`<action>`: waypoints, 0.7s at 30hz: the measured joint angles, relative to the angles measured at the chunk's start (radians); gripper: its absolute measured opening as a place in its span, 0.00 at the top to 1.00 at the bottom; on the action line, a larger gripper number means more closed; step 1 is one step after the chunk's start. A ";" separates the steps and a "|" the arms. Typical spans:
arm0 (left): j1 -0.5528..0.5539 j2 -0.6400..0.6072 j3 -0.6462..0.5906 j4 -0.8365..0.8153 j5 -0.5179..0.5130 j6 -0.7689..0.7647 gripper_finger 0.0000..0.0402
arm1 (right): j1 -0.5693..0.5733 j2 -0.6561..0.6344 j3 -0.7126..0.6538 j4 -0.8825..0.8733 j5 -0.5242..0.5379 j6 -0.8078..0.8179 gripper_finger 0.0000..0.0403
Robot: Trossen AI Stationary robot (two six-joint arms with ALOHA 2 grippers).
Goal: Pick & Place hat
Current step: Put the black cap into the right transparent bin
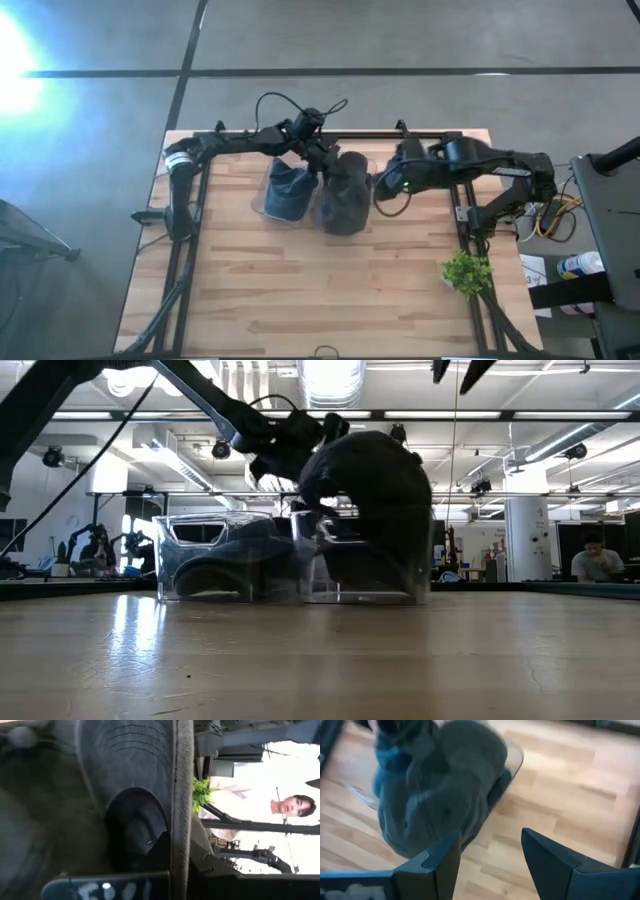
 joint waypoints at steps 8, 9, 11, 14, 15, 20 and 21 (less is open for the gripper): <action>-0.003 0.030 -0.010 -0.003 0.010 -0.072 0.98 | -0.022 0.000 -0.217 0.253 -0.040 -0.032 0.50; -0.006 0.030 -0.013 -0.006 0.010 -0.076 0.98 | -0.030 0.000 -0.241 0.290 -0.038 -0.036 0.50; -0.016 0.030 -0.013 -0.012 0.009 -0.080 0.96 | -0.050 0.000 -0.287 0.346 -0.037 -0.046 0.50; -0.034 0.028 -0.014 -0.012 -0.001 -0.082 0.92 | -0.080 0.000 -0.364 0.438 -0.037 -0.055 0.50; -0.040 0.028 -0.014 -0.012 -0.010 -0.081 0.91 | -0.090 0.000 -0.390 0.469 -0.037 -0.056 0.50; -0.066 0.028 -0.015 -0.013 -0.030 -0.072 0.83 | -0.131 0.000 -0.523 0.666 -0.063 -0.064 0.50; -0.071 0.028 -0.015 -0.013 -0.035 -0.068 0.82 | -0.136 0.000 -0.548 0.699 -0.074 -0.063 0.50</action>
